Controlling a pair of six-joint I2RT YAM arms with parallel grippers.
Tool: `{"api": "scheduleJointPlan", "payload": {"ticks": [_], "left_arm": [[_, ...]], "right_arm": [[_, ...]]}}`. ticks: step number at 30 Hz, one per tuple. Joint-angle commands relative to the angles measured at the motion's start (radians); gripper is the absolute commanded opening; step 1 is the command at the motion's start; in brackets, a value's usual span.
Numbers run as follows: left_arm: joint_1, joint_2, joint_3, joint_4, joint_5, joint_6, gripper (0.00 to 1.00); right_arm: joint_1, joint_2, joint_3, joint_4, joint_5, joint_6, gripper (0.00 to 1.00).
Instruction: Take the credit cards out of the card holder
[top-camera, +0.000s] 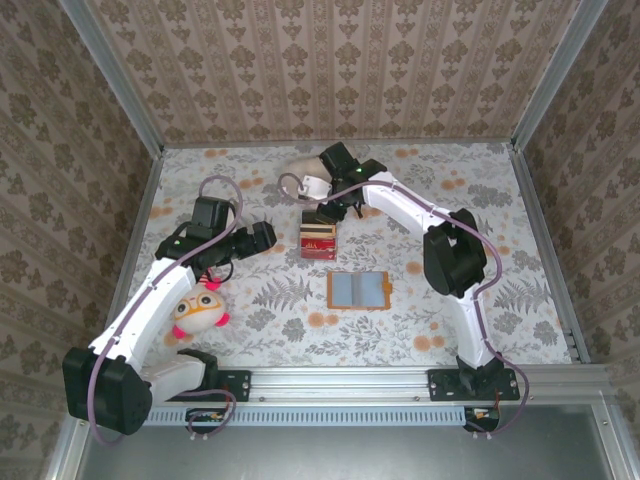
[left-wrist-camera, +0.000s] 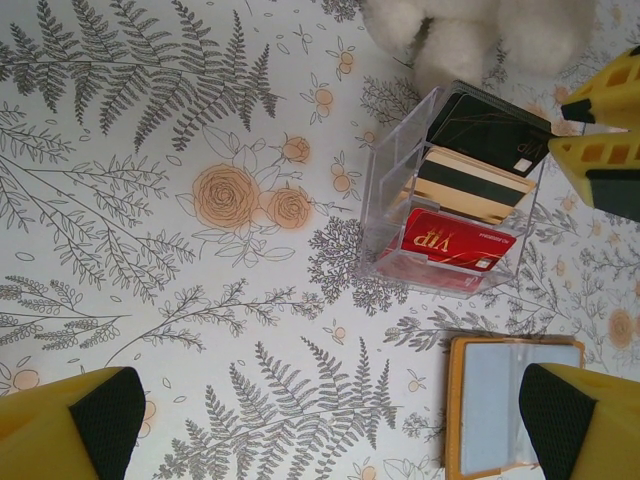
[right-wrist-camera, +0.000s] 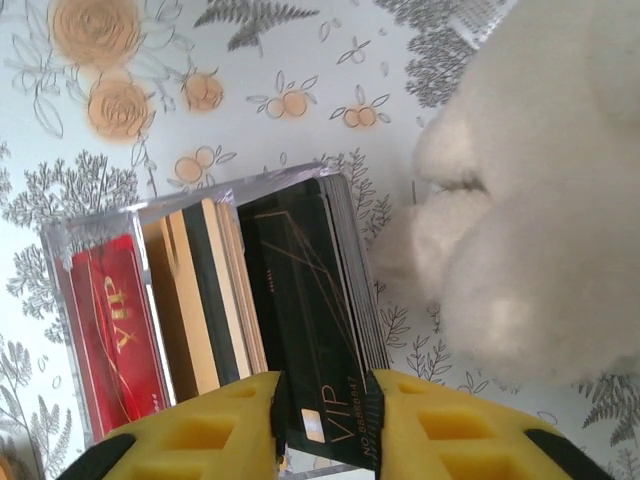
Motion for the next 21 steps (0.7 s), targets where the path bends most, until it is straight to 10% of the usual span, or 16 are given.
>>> {"api": "scheduleJointPlan", "payload": {"ticks": [1, 21], "left_arm": [[0.006, 0.001, -0.015, 0.011, 0.03, 0.016, 1.0], [-0.29, 0.165, -0.063, 0.208, 0.006, -0.224, 0.86]], "right_arm": [[-0.006, -0.143, -0.087, 0.106, 0.0, 0.204, 0.36], [-0.011, -0.752, -0.932, 0.286, 0.023, 1.218, 0.64]]}}
